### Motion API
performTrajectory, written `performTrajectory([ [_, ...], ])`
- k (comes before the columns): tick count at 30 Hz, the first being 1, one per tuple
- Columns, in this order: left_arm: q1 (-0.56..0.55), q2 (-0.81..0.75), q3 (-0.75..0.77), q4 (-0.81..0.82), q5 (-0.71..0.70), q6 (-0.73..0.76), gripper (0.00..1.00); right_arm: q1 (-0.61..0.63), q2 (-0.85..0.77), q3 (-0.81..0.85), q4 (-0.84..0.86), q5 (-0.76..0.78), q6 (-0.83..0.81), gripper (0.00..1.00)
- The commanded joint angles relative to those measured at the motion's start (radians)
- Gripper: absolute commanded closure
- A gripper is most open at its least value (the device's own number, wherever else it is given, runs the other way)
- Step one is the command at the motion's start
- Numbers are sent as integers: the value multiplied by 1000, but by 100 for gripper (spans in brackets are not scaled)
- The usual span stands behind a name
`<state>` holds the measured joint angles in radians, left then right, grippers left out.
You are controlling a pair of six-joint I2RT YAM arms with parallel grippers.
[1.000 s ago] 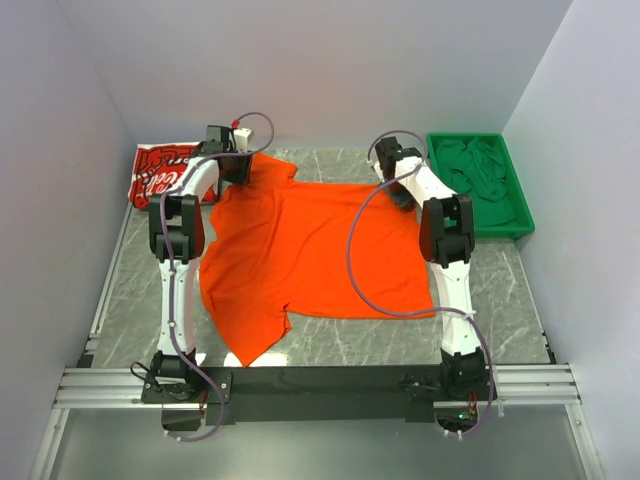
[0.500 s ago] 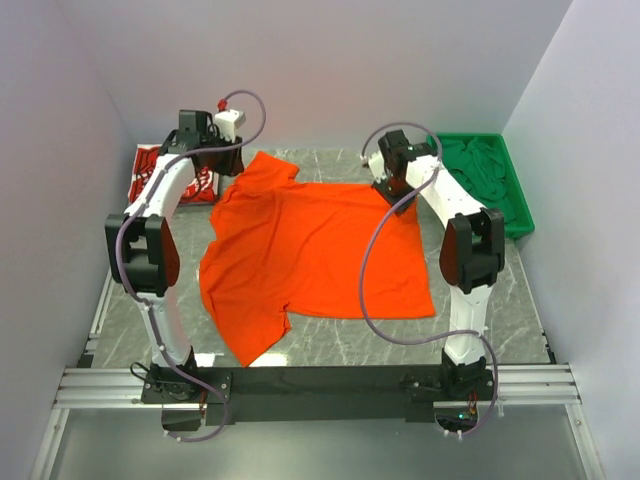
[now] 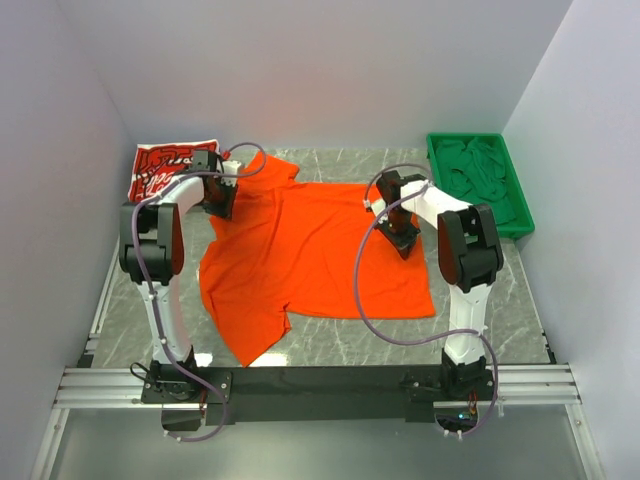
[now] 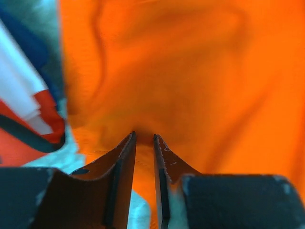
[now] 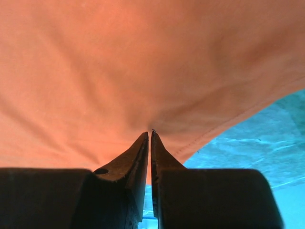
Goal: Fold and stack the t-shirts
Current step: Flatten the tshirt out
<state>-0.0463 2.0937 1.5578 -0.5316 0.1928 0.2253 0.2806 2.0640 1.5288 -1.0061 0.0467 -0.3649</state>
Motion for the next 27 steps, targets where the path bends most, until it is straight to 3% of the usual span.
performTrajectory([
  [1, 2, 20, -1, 41, -139, 34, 73, -6, 11, -39, 44, 53, 11, 88],
  [10, 45, 32, -7, 42, -237, 114, 73, -32, 19, -91, 70, 128, -9, 89],
  [13, 45, -4, 10, 24, -161, 124, 67, -29, 5, -62, 55, 102, -5, 89],
  [18, 45, -158, 16, -47, 127, 120, 59, -6, -90, 24, -48, -123, -32, 83],
  [20, 45, -233, -5, -89, 183, 126, 57, 3, -148, 37, -92, -163, -49, 80],
  [27, 45, -417, -224, -211, 205, 247, 59, 12, -258, -120, -114, -136, -60, 80],
])
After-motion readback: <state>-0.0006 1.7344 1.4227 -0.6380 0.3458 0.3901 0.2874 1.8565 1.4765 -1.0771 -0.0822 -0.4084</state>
